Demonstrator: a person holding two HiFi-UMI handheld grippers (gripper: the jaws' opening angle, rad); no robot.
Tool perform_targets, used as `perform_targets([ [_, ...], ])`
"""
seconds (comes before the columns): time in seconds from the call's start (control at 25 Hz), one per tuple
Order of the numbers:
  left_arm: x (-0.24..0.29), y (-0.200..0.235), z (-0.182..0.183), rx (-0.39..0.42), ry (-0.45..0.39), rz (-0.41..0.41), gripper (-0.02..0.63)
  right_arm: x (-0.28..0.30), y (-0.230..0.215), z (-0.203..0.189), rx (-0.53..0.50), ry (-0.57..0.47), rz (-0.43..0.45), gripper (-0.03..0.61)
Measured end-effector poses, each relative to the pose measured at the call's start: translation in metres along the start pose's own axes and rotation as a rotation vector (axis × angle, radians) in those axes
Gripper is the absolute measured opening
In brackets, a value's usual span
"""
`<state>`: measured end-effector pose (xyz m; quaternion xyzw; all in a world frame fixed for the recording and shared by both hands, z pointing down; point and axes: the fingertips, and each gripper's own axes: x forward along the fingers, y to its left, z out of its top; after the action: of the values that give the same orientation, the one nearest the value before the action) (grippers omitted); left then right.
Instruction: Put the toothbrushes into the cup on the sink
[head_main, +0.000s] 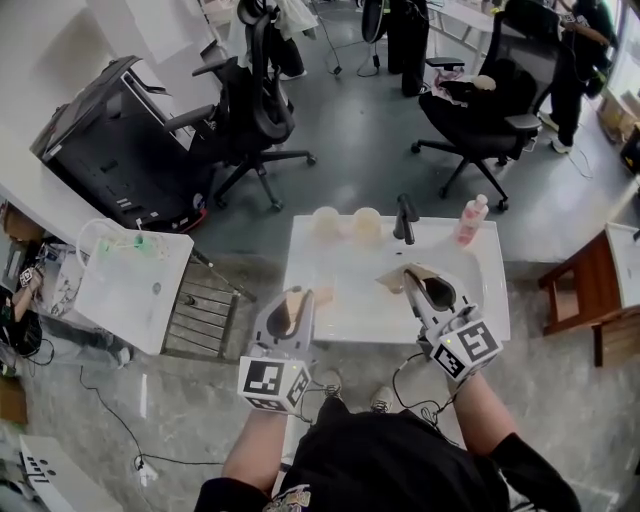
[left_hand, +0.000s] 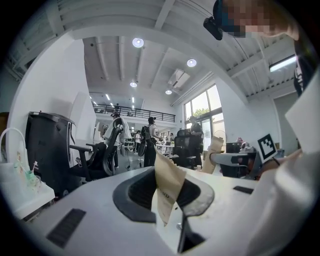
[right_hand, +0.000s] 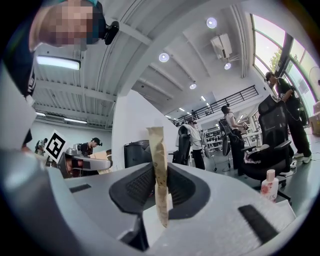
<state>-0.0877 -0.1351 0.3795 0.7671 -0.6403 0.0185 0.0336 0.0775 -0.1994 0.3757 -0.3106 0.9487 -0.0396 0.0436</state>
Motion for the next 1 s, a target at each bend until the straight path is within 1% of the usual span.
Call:
perform_targets([
  [0.56,0.063,0.067,0.002,-0.015,-0.034,-0.081,0.067,0.054,-0.001,-0.01,-0.018,0.034,-0.102,0.074],
  [1.0,0.128,0.115,-0.011,-0.027,-0.059,-0.101,0.067,0.079,-0.005,-0.018,-0.018,0.049,-0.188,0.074],
])
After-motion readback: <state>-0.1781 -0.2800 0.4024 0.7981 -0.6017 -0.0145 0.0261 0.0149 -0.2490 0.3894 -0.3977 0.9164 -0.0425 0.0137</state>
